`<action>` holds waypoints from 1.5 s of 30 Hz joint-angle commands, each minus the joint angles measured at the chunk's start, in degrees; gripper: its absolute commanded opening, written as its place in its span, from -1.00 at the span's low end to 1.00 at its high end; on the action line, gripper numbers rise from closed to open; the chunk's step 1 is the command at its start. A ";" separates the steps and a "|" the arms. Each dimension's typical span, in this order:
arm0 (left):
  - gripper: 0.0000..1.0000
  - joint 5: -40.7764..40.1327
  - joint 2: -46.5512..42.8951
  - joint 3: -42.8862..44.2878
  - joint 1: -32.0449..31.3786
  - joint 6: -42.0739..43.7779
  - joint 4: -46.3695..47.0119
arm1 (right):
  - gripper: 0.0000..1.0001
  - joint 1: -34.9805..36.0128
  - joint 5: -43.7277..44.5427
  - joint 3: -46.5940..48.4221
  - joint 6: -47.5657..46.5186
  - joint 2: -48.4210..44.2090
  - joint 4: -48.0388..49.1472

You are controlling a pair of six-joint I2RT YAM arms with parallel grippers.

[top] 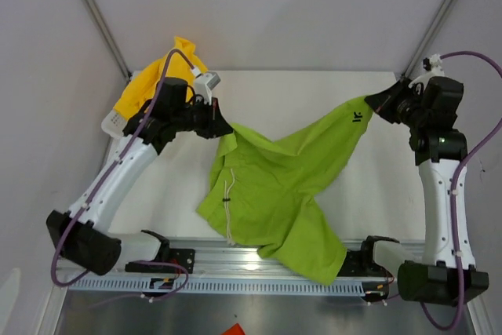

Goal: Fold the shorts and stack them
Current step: Flatten the shorts out

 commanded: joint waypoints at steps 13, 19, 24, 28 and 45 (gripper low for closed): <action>-1.00 1.79 31.28 14.85 2.90 -7.13 16.76 | -1.00 -6.41 -6.00 -3.79 9.35 22.52 25.74; -1.00 3.26 37.95 22.15 6.94 -6.95 15.00 | -1.00 -2.54 -3.08 5.88 8.81 33.24 26.43; -1.00 5.12 45.23 28.30 10.63 -6.43 14.04 | -1.00 0.18 -2.11 17.65 9.15 45.77 29.86; -0.51 3.38 52.01 36.81 11.95 -5.19 9.91 | -1.00 1.32 -5.19 32.58 10.83 60.65 29.60; 0.98 -6.27 40.26 37.81 10.38 -0.01 8.67 | 0.98 2.91 4.03 39.84 5.47 60.17 18.45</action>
